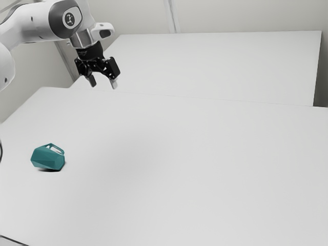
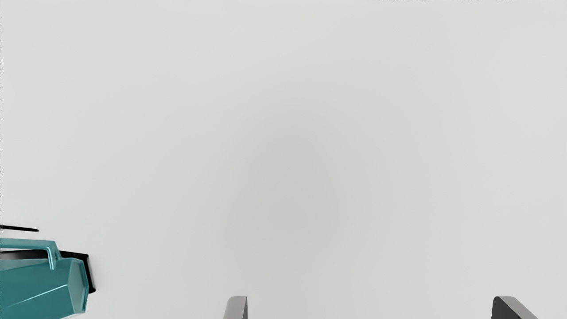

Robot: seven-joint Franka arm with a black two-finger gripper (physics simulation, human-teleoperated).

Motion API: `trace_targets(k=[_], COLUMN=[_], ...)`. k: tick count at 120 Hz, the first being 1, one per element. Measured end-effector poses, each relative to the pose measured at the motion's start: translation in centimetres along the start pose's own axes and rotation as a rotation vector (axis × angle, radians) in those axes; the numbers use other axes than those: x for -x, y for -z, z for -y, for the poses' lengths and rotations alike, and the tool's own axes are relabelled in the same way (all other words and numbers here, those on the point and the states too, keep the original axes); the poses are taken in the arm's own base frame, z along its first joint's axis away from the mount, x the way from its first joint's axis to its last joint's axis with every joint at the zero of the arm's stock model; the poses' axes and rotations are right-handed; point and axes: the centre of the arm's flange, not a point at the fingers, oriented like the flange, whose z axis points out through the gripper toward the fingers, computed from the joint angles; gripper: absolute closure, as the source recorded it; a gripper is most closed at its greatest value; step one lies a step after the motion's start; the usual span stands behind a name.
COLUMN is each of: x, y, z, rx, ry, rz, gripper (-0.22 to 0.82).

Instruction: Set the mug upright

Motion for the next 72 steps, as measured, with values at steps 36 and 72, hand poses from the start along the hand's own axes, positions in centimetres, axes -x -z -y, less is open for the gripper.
trace_targets(k=[36,72], x=[-0.2,2.8], y=[0.0,1.0], z=[0.0,9.0], rx=[0.002,0.160], ry=[-0.021,0.109], rz=[-0.014,-0.017], gripper=[0.00,0.00])
